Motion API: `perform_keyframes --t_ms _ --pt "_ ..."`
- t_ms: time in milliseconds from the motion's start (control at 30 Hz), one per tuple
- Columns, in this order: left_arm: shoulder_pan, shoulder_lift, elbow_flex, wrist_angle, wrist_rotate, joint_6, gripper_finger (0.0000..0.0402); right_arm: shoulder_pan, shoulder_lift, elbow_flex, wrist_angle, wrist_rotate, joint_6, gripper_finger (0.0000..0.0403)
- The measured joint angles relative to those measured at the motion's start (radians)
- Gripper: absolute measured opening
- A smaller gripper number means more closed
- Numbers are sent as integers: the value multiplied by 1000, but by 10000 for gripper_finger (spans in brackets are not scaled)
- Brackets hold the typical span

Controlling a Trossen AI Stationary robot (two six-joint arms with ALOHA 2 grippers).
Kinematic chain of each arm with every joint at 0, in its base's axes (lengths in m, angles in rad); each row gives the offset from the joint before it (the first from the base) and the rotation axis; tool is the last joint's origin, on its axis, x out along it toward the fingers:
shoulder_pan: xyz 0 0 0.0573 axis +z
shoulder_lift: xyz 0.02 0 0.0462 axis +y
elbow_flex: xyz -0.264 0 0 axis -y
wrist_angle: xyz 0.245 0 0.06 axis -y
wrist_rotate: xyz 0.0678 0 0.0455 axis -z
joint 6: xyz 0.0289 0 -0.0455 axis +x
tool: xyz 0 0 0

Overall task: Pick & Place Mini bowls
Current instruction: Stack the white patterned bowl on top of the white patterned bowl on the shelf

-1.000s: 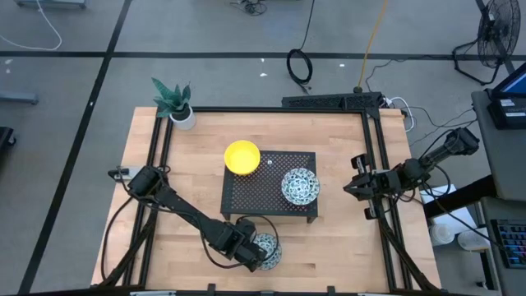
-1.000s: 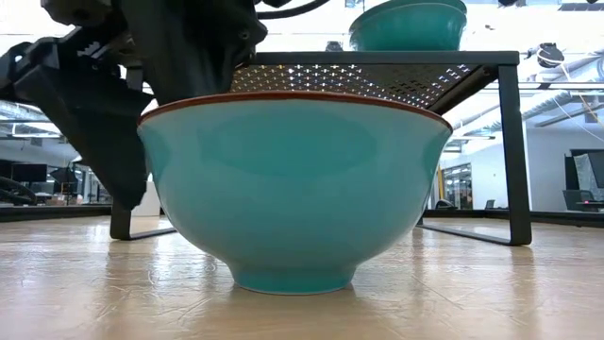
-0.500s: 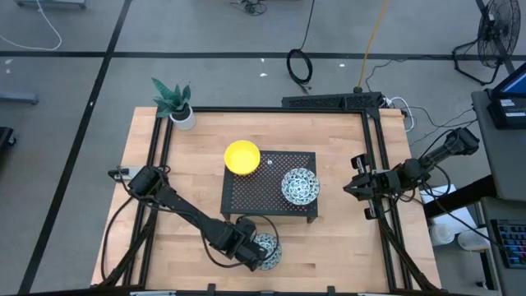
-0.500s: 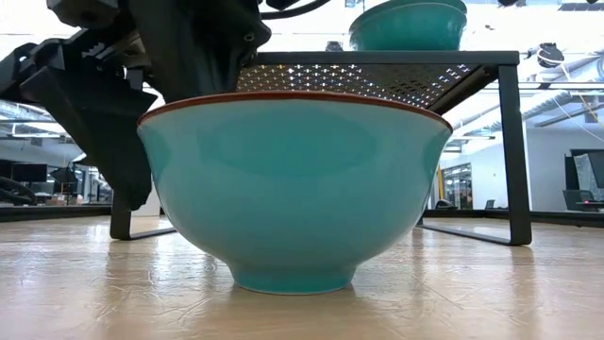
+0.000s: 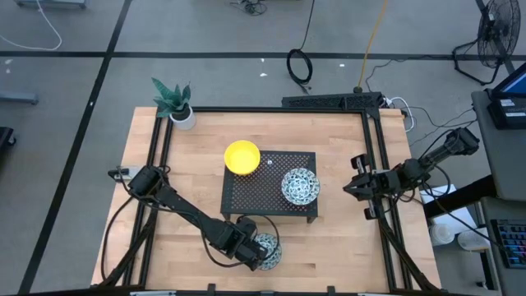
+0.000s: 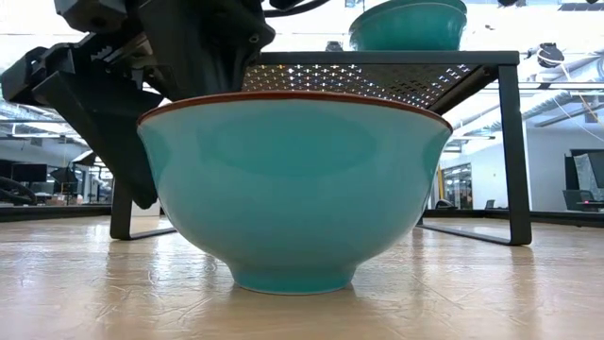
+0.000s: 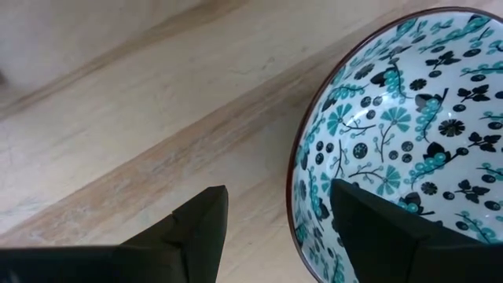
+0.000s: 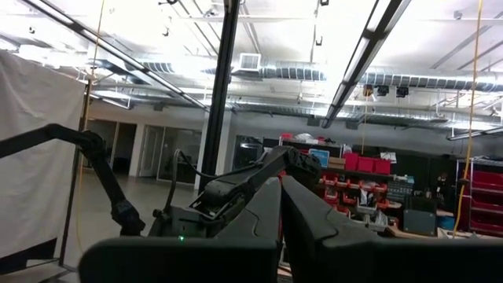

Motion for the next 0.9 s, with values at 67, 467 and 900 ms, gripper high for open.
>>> perform_keyframes --t_ms 67,467,900 --pt "0 0 0 0 0 1 227 0 4 0 0 0 0 0" --pt "1 0 0 0 -1 1 227 0 7 0 0 0 0 0" --pt "1 0 0 -1 -1 17 227 0 7 0 0 0 0 0"
